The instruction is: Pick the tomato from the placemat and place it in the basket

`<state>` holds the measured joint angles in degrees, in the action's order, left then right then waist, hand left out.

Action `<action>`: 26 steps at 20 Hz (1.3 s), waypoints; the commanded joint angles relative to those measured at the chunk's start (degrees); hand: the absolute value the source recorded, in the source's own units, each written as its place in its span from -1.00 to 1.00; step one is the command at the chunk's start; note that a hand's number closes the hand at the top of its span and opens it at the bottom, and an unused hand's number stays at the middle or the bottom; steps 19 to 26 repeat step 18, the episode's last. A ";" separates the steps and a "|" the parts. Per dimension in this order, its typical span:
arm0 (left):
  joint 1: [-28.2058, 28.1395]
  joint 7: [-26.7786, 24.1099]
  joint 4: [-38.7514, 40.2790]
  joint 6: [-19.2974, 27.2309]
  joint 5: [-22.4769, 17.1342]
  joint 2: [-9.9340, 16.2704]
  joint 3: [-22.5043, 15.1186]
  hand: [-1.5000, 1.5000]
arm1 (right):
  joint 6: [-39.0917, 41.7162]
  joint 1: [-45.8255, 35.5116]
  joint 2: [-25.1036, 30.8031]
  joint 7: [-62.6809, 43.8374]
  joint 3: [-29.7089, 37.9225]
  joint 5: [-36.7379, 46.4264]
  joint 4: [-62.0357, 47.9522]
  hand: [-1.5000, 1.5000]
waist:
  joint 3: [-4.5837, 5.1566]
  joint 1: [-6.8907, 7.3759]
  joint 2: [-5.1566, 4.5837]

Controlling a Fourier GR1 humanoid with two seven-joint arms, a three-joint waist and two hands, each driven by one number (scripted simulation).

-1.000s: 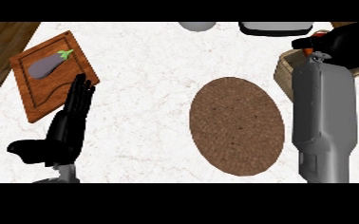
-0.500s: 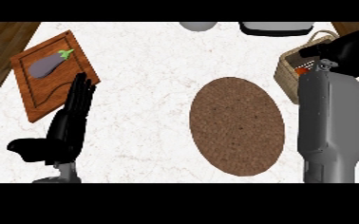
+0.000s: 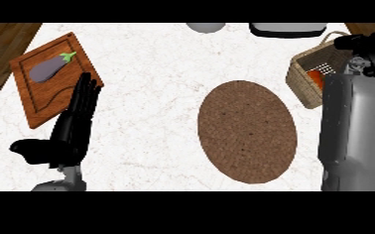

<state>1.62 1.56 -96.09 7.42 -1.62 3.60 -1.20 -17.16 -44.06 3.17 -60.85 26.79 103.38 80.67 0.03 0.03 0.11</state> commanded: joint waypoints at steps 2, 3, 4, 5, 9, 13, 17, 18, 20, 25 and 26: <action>-1.36 -0.37 -1.28 0.15 0.21 -0.67 -0.56 0.00 | 1.10 2.88 -1.92 -7.86 -1.37 5.31 7.03 -1.00 | -0.01 -0.01 0.01; -0.68 1.80 -2.59 -0.60 -1.24 0.67 0.97 0.00 | 3.73 3.79 -2.15 -7.91 -1.54 7.28 9.79 -1.00 | 0.00 -0.14 0.09; -1.89 2.01 -3.02 -1.29 -2.22 0.60 0.98 0.00 | 4.98 3.54 -2.60 -8.04 -0.88 6.97 13.13 -1.00 | 0.00 -0.25 0.20; -4.08 -0.35 -3.21 -0.24 0.15 -0.21 -0.63 0.00 | 5.95 3.32 -2.81 -8.46 -0.75 8.35 15.99 -1.00 | 0.01 -0.31 0.29; -2.53 -1.34 0.22 -2.26 -1.98 1.86 2.49 0.00 | 7.67 6.40 -3.14 -7.69 -3.19 7.26 28.59 -1.00 | 0.04 -0.77 0.34; -2.93 -2.68 0.22 -0.08 0.90 -0.87 -0.47 0.00 | 18.34 11.14 -3.17 -6.41 -8.78 4.87 41.38 -1.00 | 0.01 -0.57 0.24; -1.82 -0.47 -0.72 -0.35 -0.07 -0.26 0.51 0.00 | 21.05 15.99 -3.17 -8.98 -17.28 3.91 50.81 -1.00 | 0.00 -0.22 0.17; -4.11 -2.40 -1.15 0.05 1.22 -1.04 -0.83 0.00 | 23.39 15.77 -3.17 -7.21 -16.48 3.38 53.31 -1.00 | 0.00 -0.25 0.19; -4.11 -2.40 -1.15 0.05 1.22 -1.04 -0.83 0.00 | 23.39 15.77 -3.17 -7.21 -16.48 3.38 53.31 -1.00 | 0.00 -0.25 0.19; -4.11 -2.40 -1.15 0.05 1.22 -1.04 -0.83 0.00 | 23.39 15.77 -3.17 -7.21 -16.48 3.38 53.31 -1.00 | 0.00 -0.25 0.19; -4.11 -2.40 -1.15 0.05 1.22 -1.04 -0.83 0.00 | 23.39 15.77 -3.17 -7.21 -16.48 3.38 53.31 -1.00 | 0.00 -0.25 0.19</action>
